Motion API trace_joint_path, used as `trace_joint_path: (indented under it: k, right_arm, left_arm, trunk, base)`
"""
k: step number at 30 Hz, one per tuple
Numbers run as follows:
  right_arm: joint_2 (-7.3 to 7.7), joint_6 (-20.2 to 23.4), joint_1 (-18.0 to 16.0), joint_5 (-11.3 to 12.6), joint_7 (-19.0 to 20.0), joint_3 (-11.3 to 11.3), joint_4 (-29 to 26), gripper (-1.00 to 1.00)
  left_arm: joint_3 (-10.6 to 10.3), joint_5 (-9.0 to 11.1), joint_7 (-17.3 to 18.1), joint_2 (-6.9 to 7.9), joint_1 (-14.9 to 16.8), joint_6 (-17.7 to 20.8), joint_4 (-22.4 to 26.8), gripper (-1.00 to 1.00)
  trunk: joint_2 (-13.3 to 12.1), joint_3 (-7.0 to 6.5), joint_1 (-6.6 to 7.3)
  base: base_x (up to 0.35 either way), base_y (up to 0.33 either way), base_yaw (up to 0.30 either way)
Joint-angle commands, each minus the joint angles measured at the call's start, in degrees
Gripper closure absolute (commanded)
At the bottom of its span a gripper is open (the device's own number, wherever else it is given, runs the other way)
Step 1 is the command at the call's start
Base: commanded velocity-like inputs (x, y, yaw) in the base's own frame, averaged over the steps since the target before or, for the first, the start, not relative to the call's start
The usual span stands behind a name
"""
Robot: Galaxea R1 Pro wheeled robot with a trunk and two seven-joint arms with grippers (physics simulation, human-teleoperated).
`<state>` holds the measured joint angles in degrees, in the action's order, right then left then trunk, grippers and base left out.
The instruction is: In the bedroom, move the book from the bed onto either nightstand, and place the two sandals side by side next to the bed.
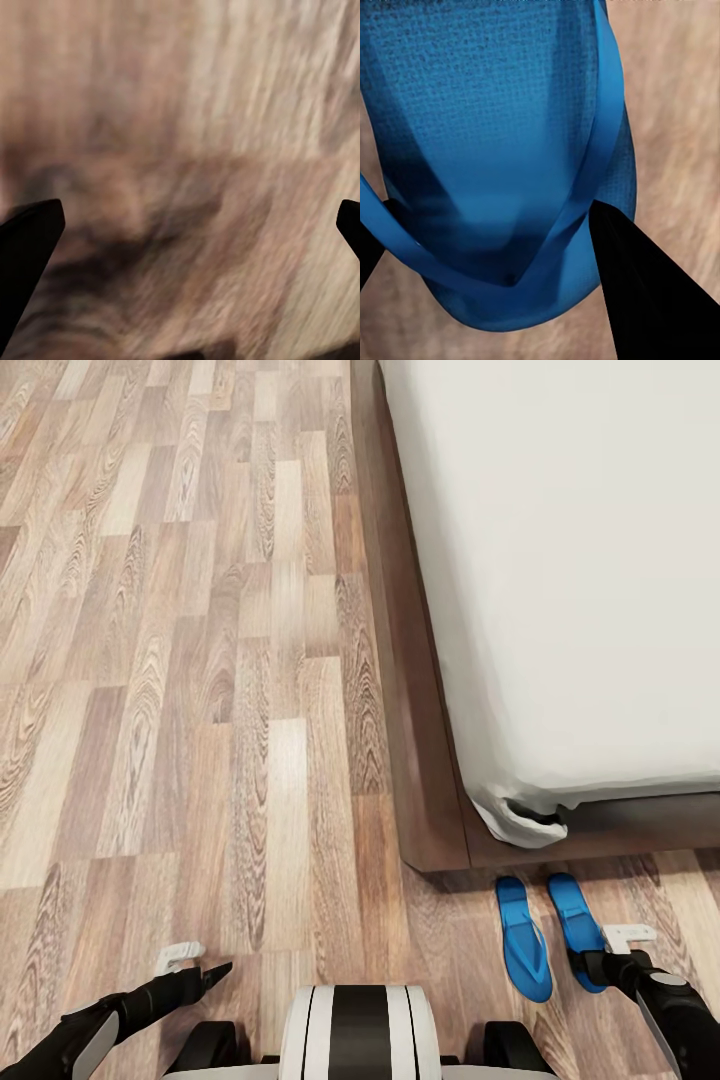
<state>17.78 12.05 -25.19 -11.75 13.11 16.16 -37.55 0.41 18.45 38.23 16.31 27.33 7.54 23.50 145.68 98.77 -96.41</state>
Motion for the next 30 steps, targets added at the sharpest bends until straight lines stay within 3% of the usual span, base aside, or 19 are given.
trace_joint_path:
  k: [1, 30]
  right_arm:
    - [-0.06, -1.1, 0.0, 0.1, 0.6, 0.4, -0.3, 1.0]
    - [-0.09, -1.0, 0.0, 0.1, 0.6, 0.4, -0.3, 1.0]
  left_arm:
    - [0.2, 1.2, 0.2, -0.05, 0.1, 0.0, 0.1, -1.0]
    - [0.2, 1.2, 0.4, -0.05, 0.1, 0.0, 0.1, -1.0]
  trunk:
    - [0.0, 0.02, 0.0]
    - [0.0, -0.43, 0.05]
  base:
    - [0.0, 0.0, 0.0]
    - [0.0, 0.0, 0.0]
